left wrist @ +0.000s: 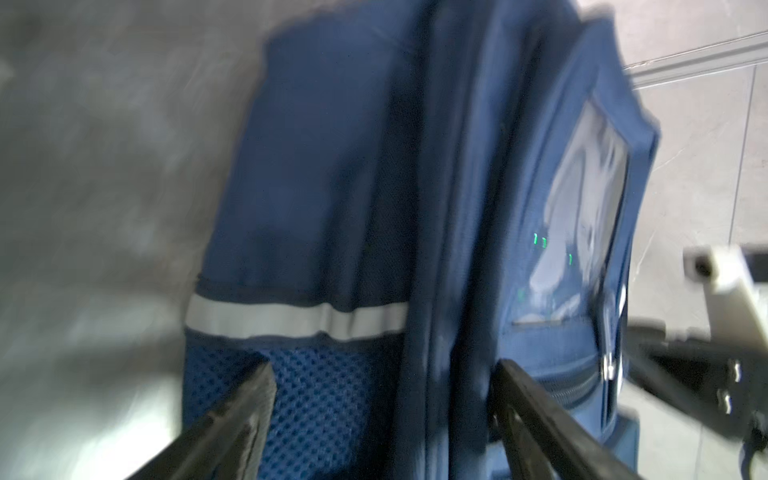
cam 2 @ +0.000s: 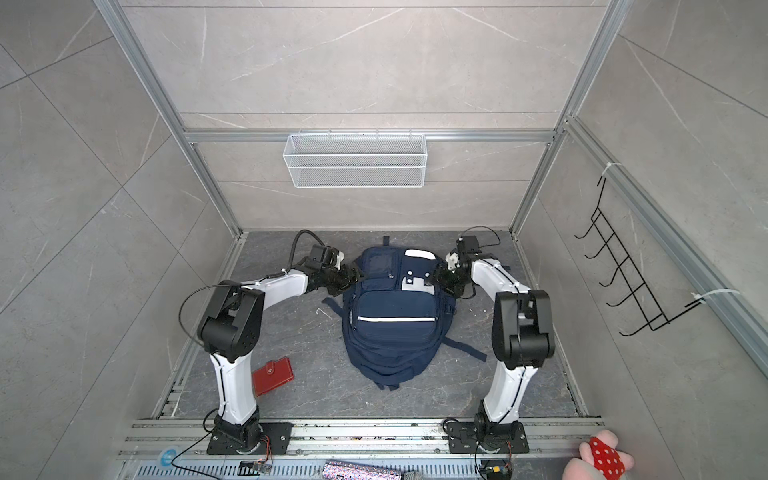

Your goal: Pack the student bag

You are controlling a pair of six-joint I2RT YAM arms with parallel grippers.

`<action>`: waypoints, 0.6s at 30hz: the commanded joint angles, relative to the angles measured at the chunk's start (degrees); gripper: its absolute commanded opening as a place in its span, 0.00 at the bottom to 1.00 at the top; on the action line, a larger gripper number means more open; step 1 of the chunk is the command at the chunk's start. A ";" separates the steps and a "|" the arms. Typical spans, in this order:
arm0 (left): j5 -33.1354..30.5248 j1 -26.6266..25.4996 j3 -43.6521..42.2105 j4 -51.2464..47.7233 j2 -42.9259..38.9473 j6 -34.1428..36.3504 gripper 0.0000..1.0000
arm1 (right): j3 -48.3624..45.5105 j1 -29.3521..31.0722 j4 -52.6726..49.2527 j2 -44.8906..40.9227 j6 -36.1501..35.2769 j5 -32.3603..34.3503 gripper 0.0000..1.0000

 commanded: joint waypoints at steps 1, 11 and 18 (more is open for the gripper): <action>-4.28 -4.47 -7.65 2.05 -6.39 -2.78 0.82 | 7.18 3.61 -1.29 7.33 -3.86 0.33 0.69; -13.40 -19.09 -24.89 5.26 -21.26 -15.50 0.82 | 43.31 15.99 -13.70 27.47 -8.76 3.91 0.67; -15.07 -21.54 -31.78 -1.47 -34.38 -17.86 0.98 | 74.29 15.50 -26.35 36.68 -14.80 6.06 0.69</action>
